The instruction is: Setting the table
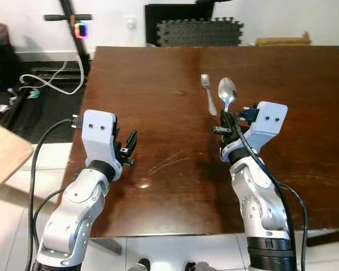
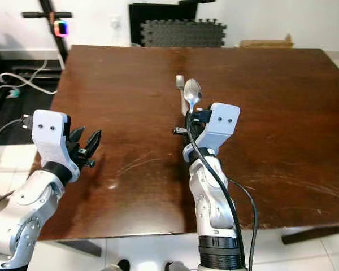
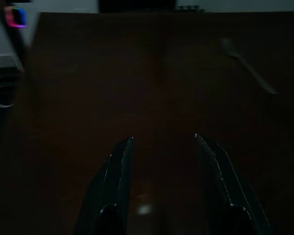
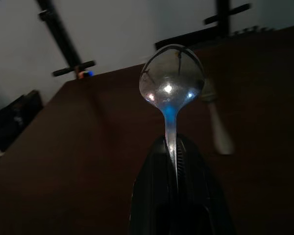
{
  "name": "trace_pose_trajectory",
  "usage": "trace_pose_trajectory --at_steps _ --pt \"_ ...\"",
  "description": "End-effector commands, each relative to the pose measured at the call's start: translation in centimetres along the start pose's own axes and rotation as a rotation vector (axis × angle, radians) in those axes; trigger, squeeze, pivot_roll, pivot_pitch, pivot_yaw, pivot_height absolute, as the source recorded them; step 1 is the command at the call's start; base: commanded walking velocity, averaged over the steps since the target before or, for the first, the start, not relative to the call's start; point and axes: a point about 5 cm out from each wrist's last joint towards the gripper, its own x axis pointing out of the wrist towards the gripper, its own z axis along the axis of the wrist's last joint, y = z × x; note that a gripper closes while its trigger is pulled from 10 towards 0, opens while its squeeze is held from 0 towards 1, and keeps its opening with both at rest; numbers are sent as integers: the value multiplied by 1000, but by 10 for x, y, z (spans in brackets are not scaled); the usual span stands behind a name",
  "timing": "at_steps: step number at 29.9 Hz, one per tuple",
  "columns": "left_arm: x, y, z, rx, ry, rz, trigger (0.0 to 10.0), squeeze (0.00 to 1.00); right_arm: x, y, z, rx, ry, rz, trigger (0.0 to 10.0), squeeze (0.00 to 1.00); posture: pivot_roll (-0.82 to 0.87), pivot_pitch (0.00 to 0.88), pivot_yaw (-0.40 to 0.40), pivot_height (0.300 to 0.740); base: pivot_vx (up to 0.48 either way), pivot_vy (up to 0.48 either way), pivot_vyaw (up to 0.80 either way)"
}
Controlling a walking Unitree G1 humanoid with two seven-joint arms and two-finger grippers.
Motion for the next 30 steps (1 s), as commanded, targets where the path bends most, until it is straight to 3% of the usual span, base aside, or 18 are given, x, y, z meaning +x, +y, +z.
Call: trace_pose_trajectory --at_steps 1,30 --pt "-1 -1 -7 1 34 -5 10000 0 -4 -2 -2 4 9 -8 10000 0 60 161 32 740 0 0 800" --pt "0 -1 -10 12 50 -8 10000 0 -4 -3 -3 4 11 -13 10000 0 57 157 40 740 0 0 800"
